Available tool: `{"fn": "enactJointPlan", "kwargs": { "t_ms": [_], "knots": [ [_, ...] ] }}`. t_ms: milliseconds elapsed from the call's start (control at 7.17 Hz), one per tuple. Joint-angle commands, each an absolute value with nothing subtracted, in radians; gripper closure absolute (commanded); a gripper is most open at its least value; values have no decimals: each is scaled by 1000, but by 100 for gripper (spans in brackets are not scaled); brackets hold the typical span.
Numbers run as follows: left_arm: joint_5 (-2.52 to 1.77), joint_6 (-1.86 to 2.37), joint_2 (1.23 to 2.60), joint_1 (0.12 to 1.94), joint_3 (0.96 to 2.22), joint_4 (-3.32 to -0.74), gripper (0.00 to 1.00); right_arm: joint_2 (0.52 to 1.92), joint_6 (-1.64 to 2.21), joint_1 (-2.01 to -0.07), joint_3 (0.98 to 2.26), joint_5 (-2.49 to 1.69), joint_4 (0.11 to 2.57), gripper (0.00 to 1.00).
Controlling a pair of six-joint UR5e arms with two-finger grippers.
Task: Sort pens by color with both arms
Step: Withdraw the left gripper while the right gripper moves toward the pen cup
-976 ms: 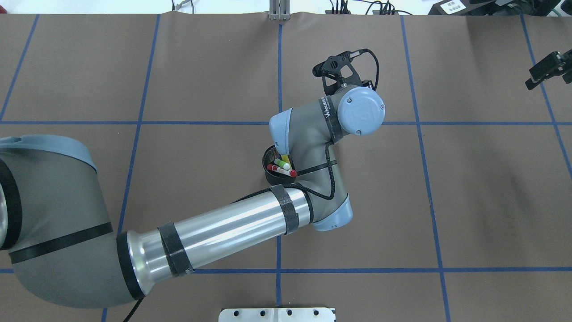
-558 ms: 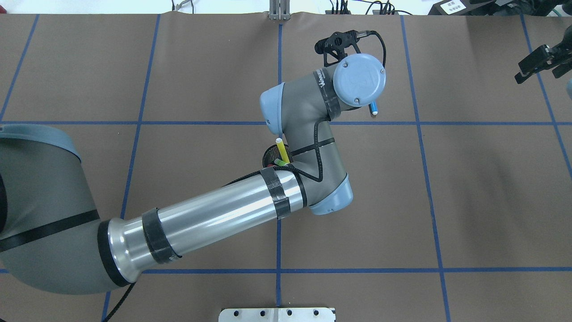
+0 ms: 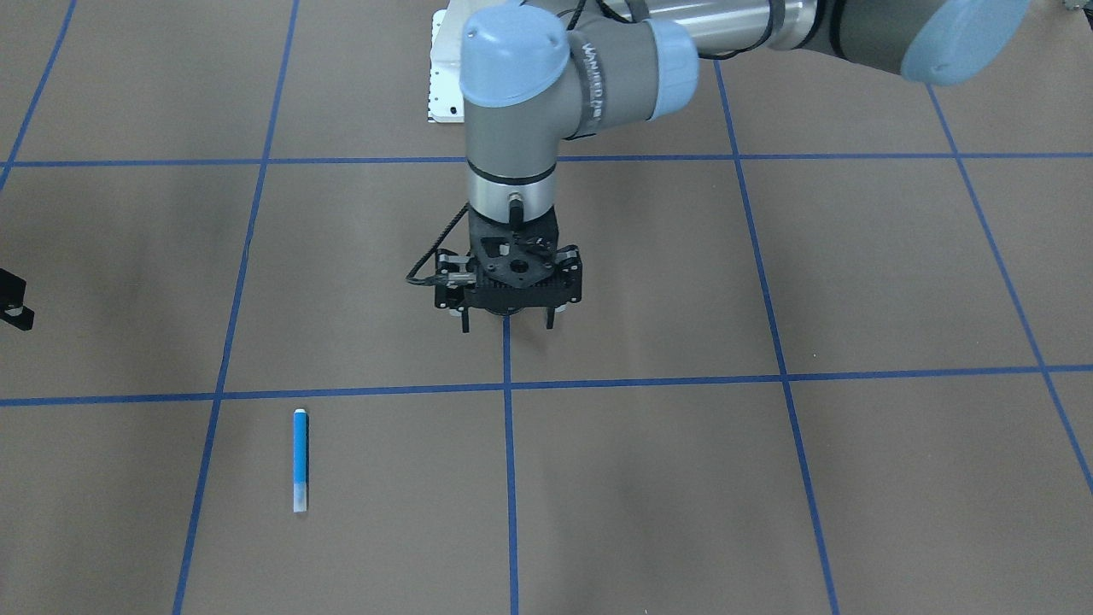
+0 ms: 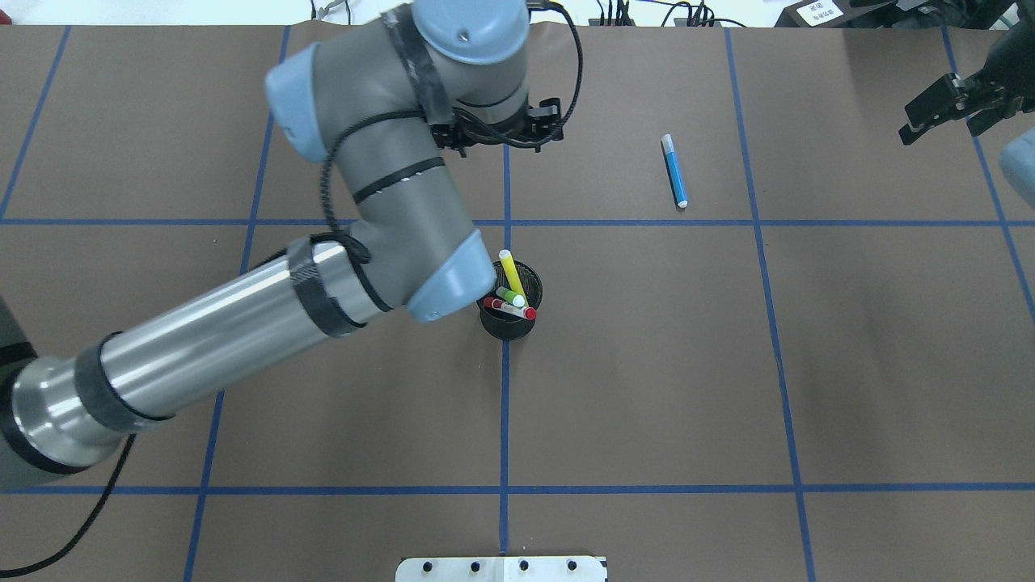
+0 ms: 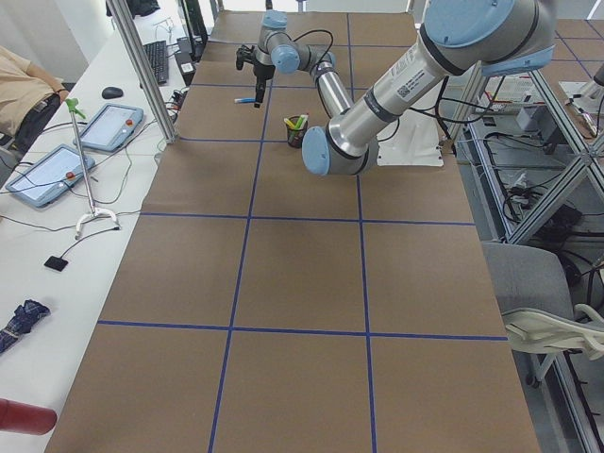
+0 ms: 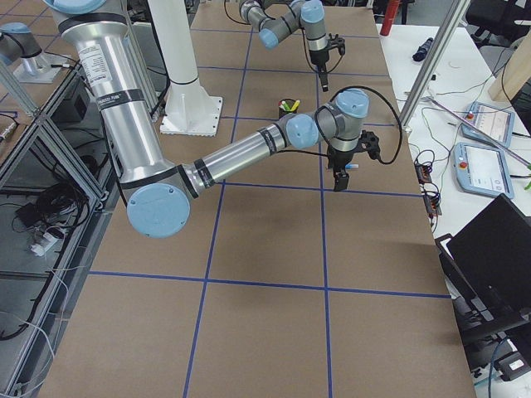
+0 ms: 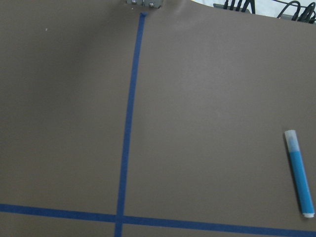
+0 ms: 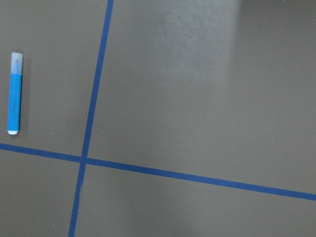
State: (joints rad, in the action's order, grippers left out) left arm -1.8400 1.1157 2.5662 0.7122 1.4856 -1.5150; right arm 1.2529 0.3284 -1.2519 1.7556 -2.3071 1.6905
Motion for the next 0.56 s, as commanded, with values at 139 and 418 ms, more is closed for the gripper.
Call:
{"fn": "enactJointPlan", "kwargs": {
  "t_ms": [139,418],
  "knots": [
    [-2057,742,2274,894,1765,-1388,2,1198,612,-1128,1843,-2306,1689,0],
    [-2166,527,2156,1010,1799,-1382,1,1149,902,-1030,1879,-2295,1683,1]
  ]
}}
